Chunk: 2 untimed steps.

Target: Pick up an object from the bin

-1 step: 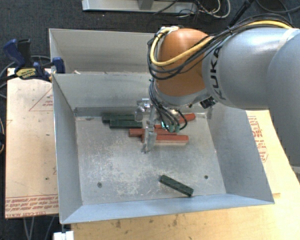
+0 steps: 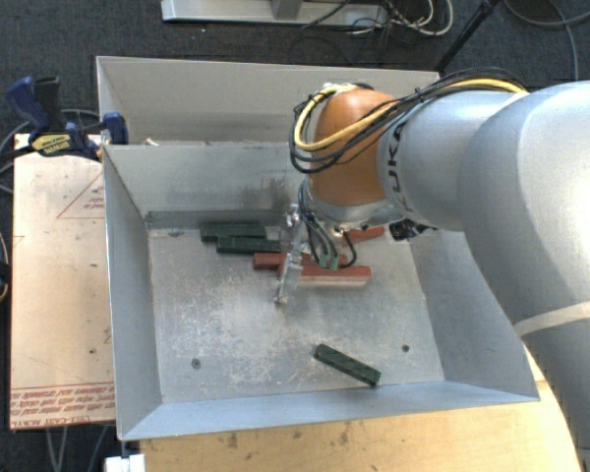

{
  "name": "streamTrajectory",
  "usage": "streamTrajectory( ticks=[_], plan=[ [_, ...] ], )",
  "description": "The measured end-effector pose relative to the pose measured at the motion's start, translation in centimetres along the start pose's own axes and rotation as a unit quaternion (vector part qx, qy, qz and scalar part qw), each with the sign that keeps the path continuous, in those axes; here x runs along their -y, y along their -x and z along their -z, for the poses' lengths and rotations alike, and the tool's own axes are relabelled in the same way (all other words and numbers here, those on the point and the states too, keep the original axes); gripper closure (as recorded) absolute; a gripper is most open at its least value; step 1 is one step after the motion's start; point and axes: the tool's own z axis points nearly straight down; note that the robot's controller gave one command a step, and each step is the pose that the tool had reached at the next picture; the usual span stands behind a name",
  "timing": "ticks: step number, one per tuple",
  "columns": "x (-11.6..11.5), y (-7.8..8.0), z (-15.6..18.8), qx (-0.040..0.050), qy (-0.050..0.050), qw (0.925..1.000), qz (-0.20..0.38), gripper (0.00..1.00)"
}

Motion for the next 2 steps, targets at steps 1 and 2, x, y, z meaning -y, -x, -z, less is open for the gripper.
streamTrajectory(
  ticks=[1, 2],
  plan=[
    [-0.1, 0.2, 0.6, 0.002, 0.001, 1.0, 0.0, 1.0],
    [1.0, -1.5, 0.7, 0.0059, 0.004, 0.9854, -0.17, 1.0]
  ],
)
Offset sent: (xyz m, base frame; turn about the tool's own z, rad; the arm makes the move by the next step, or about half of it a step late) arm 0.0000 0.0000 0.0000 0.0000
